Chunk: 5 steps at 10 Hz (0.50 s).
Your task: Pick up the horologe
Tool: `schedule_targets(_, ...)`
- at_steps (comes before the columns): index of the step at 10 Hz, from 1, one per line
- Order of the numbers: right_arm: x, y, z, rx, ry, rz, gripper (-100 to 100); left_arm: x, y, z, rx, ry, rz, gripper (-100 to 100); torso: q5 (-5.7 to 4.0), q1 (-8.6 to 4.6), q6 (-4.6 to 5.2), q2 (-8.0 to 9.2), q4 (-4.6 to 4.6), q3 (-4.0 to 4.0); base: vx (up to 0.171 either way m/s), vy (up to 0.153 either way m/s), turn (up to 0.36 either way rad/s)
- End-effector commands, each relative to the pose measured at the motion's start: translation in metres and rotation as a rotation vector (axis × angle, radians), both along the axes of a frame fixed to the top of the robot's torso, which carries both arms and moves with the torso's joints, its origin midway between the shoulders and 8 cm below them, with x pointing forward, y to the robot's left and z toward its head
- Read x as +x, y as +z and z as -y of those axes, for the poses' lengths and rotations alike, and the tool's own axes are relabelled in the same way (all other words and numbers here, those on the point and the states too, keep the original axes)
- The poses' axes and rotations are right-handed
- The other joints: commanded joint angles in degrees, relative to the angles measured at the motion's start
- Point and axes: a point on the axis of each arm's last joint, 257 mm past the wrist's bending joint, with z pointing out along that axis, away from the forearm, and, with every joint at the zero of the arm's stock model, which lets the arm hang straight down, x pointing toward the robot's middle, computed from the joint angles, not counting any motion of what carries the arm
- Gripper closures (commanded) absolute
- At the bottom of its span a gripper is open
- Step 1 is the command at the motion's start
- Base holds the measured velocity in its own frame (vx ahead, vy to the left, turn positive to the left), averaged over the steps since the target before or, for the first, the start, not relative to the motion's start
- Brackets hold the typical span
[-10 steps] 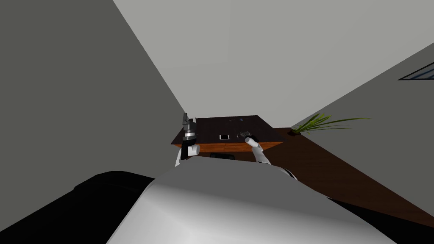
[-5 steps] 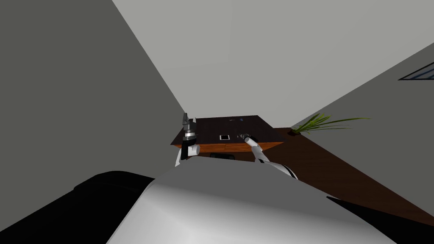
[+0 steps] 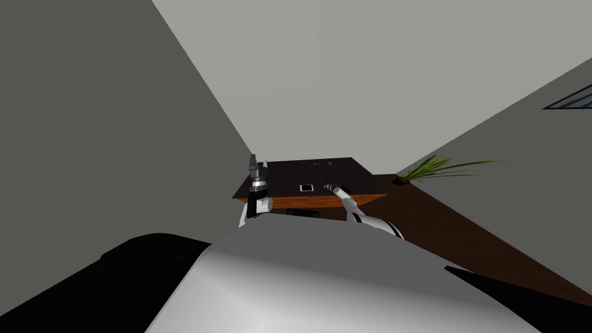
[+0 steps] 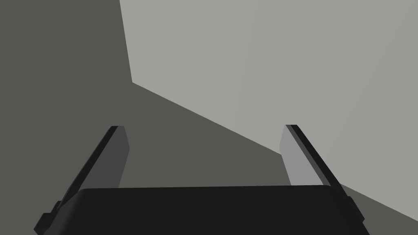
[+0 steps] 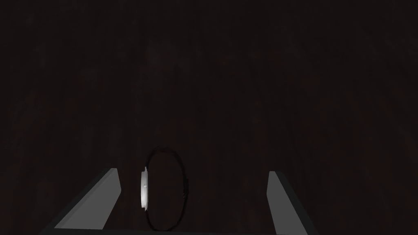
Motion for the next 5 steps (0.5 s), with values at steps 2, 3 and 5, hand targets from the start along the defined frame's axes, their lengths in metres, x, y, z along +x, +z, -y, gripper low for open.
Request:
schedule_targets(2,-0.005,-0.008,-0.003,0.021,-0.009,-0.023,-100,0.000,0.000,0.000,0.000,0.000,0.000,0,0.00,0.00,0.01,0.02,0.00,0.01,0.004,0.004,0.000)
schedule_targets(3,-0.010,-0.015,-0.007,0.054,-0.022,-0.051,-100,0.000,0.000,0.000,0.000,0.000,0.000,0,0.00,-0.02,0.01,0.02,0.00,0.01,0.007,0.005,-0.006)
schedule_targets(5,-0.014,-0.021,-0.011,0.084,-0.034,-0.076,-100,0.000,0.000,0.000,0.000,0.000,0.000,0,0.00,0.00,0.00,0.00,0.00,0.00,0.011,0.011,-0.005)
